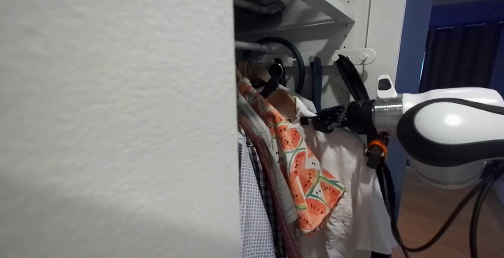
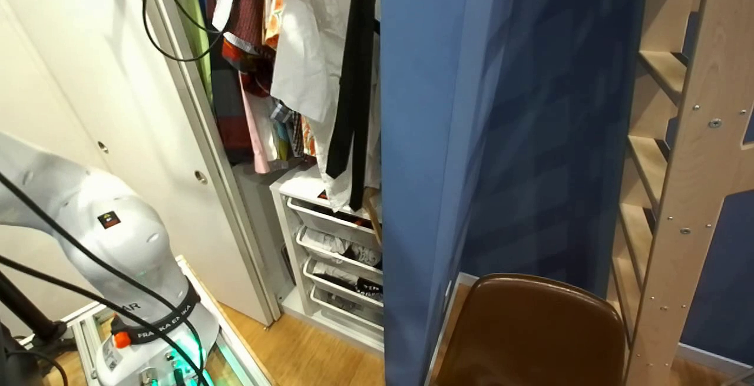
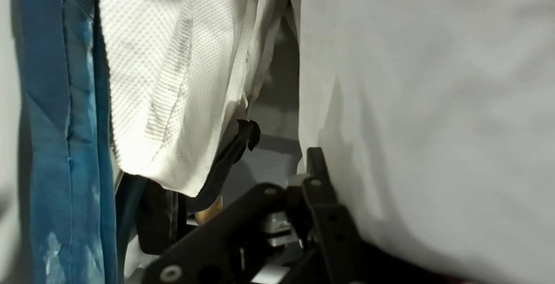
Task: Hang two shirts on the first and second hooks, respectively
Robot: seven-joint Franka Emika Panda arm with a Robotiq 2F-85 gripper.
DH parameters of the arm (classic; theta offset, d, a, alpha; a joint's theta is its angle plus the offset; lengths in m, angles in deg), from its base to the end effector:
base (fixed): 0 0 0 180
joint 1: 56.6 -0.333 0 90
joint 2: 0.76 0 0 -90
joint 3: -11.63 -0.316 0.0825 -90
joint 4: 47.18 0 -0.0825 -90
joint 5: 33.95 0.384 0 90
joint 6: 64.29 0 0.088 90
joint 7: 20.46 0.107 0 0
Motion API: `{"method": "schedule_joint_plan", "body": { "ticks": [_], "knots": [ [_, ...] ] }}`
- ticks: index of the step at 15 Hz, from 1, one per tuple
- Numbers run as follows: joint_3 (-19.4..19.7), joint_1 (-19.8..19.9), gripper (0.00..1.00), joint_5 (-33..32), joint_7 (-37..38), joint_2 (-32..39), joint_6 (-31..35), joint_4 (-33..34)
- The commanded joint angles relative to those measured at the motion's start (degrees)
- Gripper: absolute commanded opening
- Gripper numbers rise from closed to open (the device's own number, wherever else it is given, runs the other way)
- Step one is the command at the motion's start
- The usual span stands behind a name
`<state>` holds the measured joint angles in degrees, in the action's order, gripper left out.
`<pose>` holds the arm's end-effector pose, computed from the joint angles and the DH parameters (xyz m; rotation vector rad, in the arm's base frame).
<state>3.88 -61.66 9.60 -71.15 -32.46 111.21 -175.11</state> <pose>0.4124 0.0581 0.7316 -2.3212 -0.5129 -1.9970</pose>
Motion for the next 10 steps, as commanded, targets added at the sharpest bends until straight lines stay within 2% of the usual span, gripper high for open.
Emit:
{"method": "schedule_joint_plan", "body": {
  "ticks": [1, 6, 10],
  "knots": [
    [-1.7, 3.5, 0.05, -9.6, 12.1, -7.6, -0.1, -5.6],
    [-1.8, 8.5, 0.05, -29.2, 32.1, -15.2, -2.0, -9.8],
    [-3.0, 14.7, 0.05, -38.7, 42.7, -21.7, -6.5, -12.0]
  ]
}}
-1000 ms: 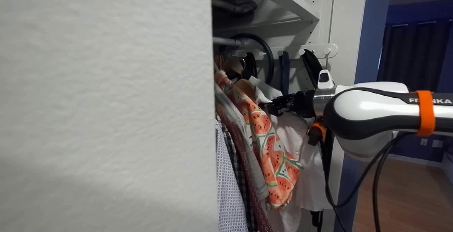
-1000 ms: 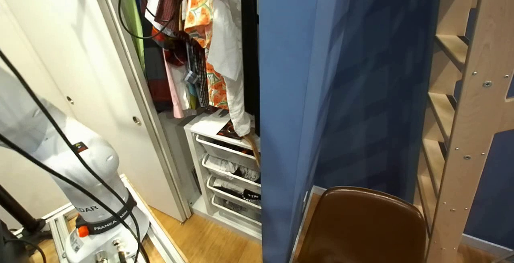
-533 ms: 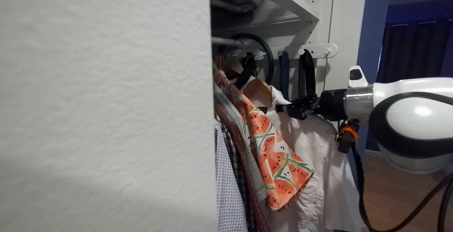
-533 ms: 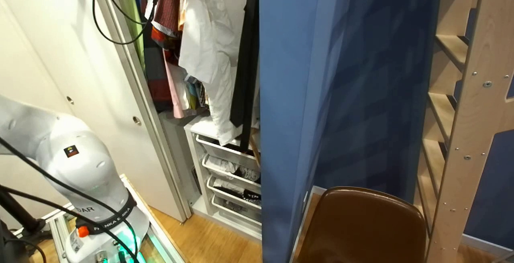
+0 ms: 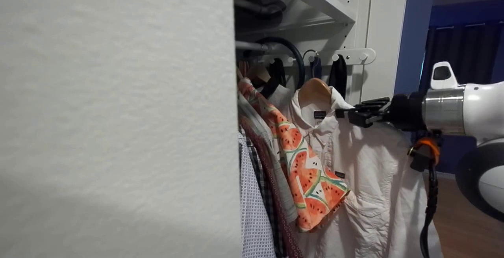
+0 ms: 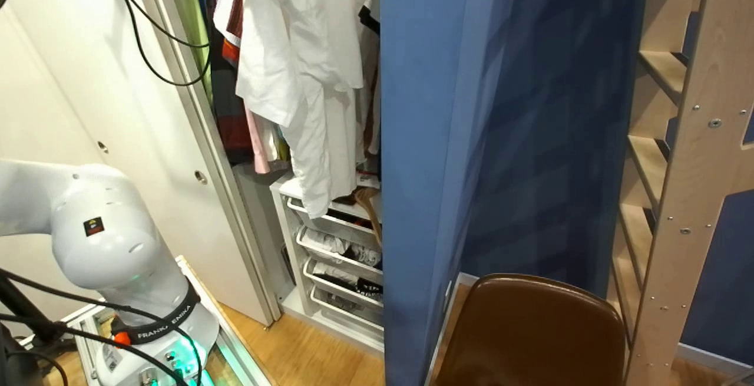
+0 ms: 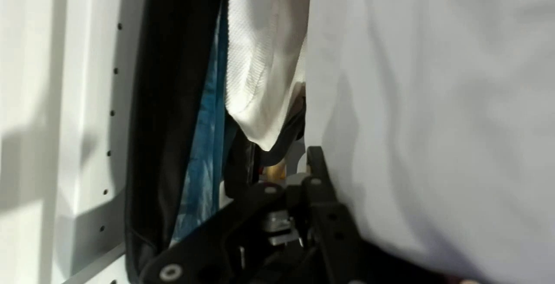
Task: Hang two shirts on the first and second hooks, respectively
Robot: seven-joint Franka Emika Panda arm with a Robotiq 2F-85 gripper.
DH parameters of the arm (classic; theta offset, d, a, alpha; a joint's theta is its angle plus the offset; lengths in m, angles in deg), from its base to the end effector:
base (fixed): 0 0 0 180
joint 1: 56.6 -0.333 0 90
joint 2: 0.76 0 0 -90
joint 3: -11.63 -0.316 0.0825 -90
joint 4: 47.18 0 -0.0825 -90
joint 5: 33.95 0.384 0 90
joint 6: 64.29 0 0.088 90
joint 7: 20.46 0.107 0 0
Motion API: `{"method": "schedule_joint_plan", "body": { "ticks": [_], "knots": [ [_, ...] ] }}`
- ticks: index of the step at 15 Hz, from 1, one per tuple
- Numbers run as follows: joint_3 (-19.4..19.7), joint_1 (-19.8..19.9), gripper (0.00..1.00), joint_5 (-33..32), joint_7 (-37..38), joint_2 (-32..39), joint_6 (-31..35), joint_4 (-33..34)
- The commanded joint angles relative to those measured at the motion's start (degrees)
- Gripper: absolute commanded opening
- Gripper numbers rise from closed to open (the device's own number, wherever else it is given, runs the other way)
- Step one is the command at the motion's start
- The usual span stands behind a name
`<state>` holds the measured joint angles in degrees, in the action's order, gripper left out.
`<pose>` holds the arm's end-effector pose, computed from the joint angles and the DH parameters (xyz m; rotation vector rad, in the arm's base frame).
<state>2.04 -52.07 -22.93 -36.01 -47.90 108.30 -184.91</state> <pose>0.3289 0.0493 0.7541 2.2855 0.2792 1.9821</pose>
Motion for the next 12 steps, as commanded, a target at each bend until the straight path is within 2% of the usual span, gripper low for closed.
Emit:
{"method": "schedule_joint_plan", "body": {
  "ticks": [1, 2, 5, 10, 11, 12],
  "knots": [
    [-1.2, 6.2, 0.05, -7.9, 9.4, -7.5, -5.0, -2.4],
    [-1.4, 7.6, 0.05, -9.4, 11.1, -8.6, -6.4, -2.5],
    [-0.6, 8.2, 0.05, -12.1, 13.8, -10.8, -8.8, -2.8],
    [1.3, 6.9, 0.05, -13.5, 14.4, -13.7, -6.5, -4.9],
    [0.9, 6.3, 0.20, -13.6, 14.0, -11.3, -8.6, -3.4],
    [1.1, 6.2, 0.20, -13.6, 14.0, -11.8, -8.6, -3.7]
  ]
}}
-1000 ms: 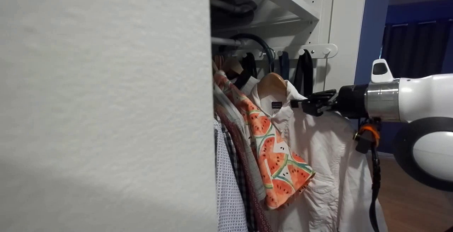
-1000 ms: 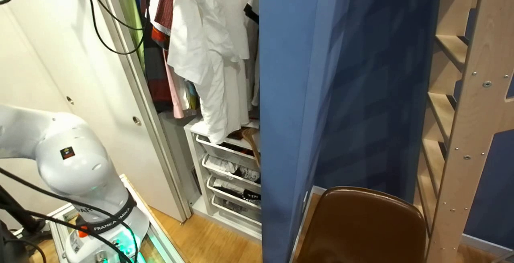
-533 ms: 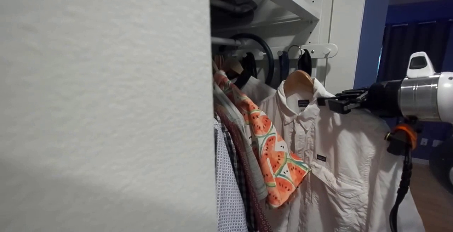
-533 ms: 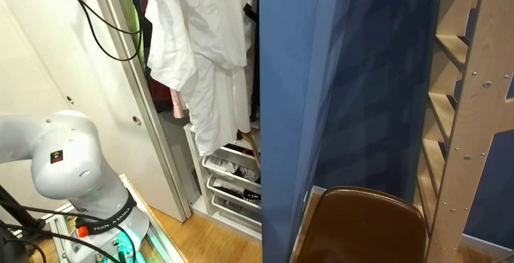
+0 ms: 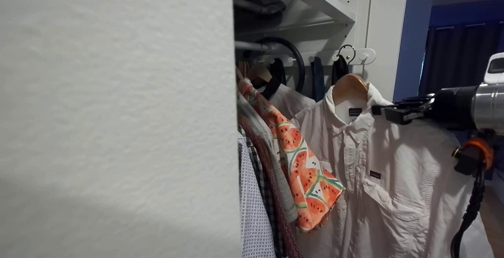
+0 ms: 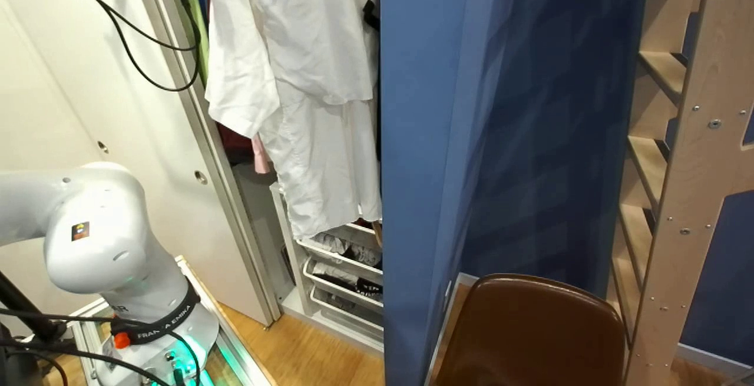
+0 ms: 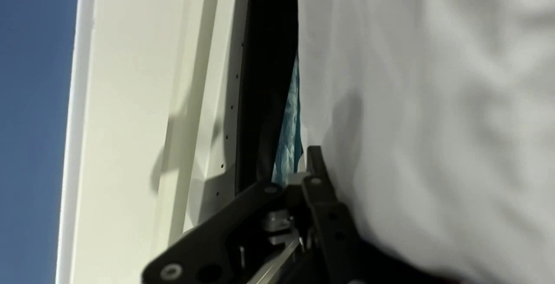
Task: Hang two shirts on the first and second hooks, respectively
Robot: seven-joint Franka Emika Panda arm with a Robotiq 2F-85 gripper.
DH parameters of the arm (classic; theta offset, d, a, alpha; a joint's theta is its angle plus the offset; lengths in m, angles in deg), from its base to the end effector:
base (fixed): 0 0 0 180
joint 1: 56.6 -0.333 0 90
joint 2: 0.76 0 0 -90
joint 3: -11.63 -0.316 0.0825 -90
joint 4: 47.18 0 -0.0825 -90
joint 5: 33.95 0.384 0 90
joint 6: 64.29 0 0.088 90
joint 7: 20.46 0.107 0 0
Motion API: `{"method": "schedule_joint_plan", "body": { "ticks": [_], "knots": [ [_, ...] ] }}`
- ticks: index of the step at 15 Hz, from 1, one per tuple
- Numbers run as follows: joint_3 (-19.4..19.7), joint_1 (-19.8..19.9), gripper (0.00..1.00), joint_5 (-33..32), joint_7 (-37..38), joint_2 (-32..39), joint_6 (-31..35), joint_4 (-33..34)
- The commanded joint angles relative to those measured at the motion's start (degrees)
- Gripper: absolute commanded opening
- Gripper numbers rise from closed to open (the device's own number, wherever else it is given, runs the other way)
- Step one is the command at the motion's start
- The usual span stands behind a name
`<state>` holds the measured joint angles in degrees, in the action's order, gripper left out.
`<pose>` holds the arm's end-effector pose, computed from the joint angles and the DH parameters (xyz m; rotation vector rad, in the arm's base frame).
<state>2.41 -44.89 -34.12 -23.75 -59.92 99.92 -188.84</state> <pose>0.2673 0.0278 0.7637 2.2243 0.0634 1.8883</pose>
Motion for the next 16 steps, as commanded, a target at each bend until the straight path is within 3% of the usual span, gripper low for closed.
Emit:
{"method": "schedule_joint_plan", "body": {
  "ticks": [1, 3, 4, 12, 16],
  "knots": [
    [0.9, -1.0, 0.20, -2.4, 1.7, -0.2, -0.1, -0.1],
    [1.0, -1.0, 0.20, -2.4, 1.7, -0.5, 0.0, -0.5],
    [1.9, -2.2, 0.05, -2.5, 0.5, -0.2, 0.5, -0.5],
    [11.5, -10.6, 0.05, -3.8, -7.2, -5.4, -3.4, -1.9],
    [14.6, -11.3, 0.05, -3.8, -9.0, -8.0, -5.1, -2.3]
  ]
}}
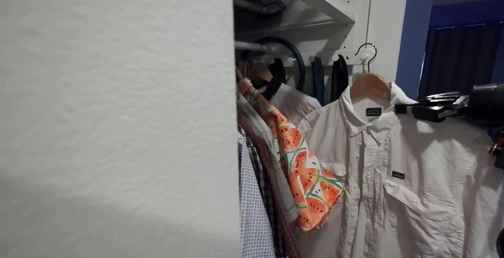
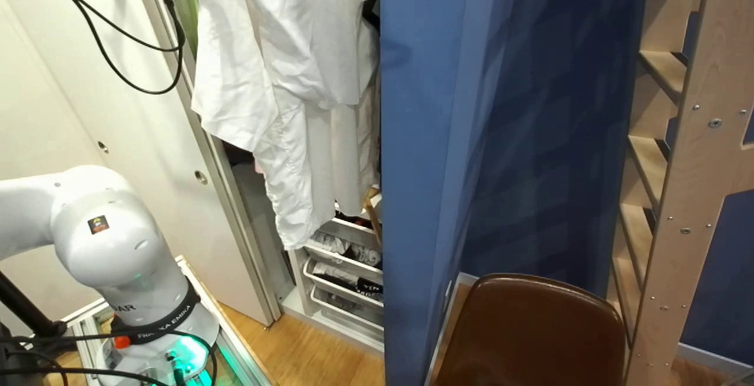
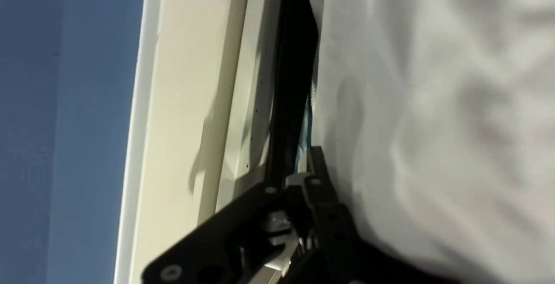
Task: Hang two shirts on the first and second hooks, respectively
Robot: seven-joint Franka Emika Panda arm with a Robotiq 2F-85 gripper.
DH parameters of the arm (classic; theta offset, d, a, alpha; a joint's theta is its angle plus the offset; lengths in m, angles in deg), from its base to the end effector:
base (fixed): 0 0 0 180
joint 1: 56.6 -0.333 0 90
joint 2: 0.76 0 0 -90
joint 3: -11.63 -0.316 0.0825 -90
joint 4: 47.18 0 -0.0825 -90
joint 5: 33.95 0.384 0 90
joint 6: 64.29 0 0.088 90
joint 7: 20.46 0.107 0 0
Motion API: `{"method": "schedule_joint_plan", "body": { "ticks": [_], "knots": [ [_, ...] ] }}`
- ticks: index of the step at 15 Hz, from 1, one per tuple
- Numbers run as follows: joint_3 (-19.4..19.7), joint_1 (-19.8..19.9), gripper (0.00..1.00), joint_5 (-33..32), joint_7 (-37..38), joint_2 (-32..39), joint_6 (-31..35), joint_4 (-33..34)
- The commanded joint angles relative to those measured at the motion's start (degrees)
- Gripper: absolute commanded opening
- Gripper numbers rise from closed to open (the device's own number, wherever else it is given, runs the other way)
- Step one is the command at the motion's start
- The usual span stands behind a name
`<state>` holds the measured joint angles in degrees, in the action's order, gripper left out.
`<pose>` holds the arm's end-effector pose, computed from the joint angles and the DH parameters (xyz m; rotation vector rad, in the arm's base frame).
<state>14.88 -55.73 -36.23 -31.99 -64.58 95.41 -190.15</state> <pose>0.2337 -0.0298 0.7683 2.2827 0.1641 1.9241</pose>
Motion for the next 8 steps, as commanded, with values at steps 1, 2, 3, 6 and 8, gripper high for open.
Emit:
{"method": "schedule_joint_plan", "body": {
  "ticks": [1, 2, 3, 6, 8],
  "knots": [
    [2.5, -0.3, 0.05, -1.7, -0.8, -3.5, -0.9, -0.8],
    [2.6, 0.3, 0.05, -1.6, -0.4, -3.7, -1.0, -1.0],
    [2.9, 0.3, 0.05, -1.5, -0.3, -3.6, -0.9, -0.9],
    [3.0, -0.1, 0.05, -0.9, 0.5, -2.3, -0.1, -0.7],
    [3.3, -0.5, 0.05, -0.9, 0.4, -1.4, 0.1, -0.1]
  ]
}}
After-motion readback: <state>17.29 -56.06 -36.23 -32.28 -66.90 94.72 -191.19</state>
